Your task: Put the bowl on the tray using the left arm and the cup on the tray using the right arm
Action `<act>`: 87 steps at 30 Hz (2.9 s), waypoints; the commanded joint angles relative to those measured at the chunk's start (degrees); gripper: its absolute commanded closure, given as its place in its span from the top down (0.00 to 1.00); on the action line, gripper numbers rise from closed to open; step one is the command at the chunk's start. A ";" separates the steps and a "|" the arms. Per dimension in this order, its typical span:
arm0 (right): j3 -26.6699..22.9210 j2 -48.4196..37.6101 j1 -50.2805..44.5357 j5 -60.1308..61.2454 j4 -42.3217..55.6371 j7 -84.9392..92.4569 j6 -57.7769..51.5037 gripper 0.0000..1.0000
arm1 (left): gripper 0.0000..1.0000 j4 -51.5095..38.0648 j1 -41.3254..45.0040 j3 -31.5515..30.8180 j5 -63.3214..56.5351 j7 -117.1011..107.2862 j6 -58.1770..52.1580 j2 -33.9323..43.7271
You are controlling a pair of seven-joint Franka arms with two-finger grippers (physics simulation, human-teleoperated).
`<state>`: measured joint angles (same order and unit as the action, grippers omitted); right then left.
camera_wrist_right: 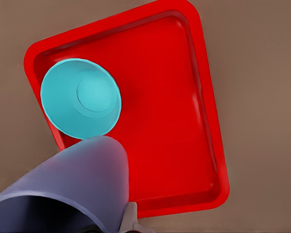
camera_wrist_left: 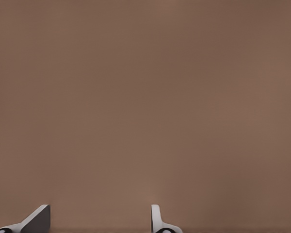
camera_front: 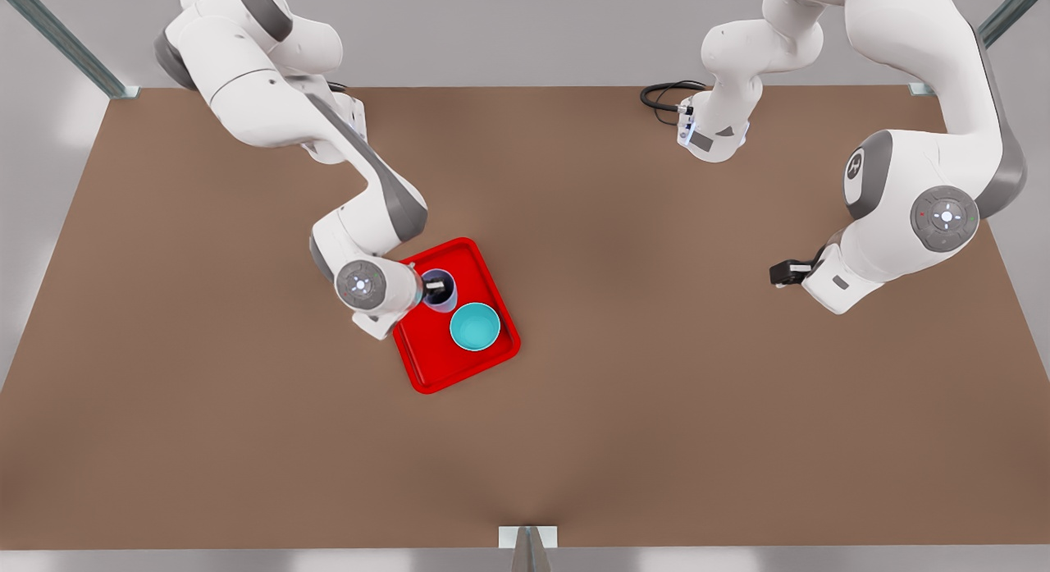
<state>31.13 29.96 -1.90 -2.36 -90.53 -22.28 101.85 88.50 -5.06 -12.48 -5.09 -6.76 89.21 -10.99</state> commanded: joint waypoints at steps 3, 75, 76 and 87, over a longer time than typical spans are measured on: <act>-0.02 0.10 -0.65 -0.28 -0.79 -0.14 -0.16 0.21 | 1.00 0.18 0.05 0.00 -0.01 0.08 0.00 0.00; 6.93 -2.45 6.73 0.78 -14.42 -1.28 1.08 1.00 | 1.00 0.89 0.13 0.00 -0.01 -1.41 -0.53 -0.79; 9.38 -4.21 9.71 1.92 -9.24 -1.36 -4.89 1.00 | 1.00 0.89 0.13 0.00 -0.01 -1.41 -0.53 -0.79; -23.92 -31.54 -4.61 3.06 -3.16 17.00 -9.39 1.00 | 1.00 0.89 0.13 0.00 -0.01 -1.41 -0.35 -0.79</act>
<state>7.24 -1.59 8.17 0.70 -93.69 -5.35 92.46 89.39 -4.92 -12.48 -5.09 -8.17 88.86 -11.78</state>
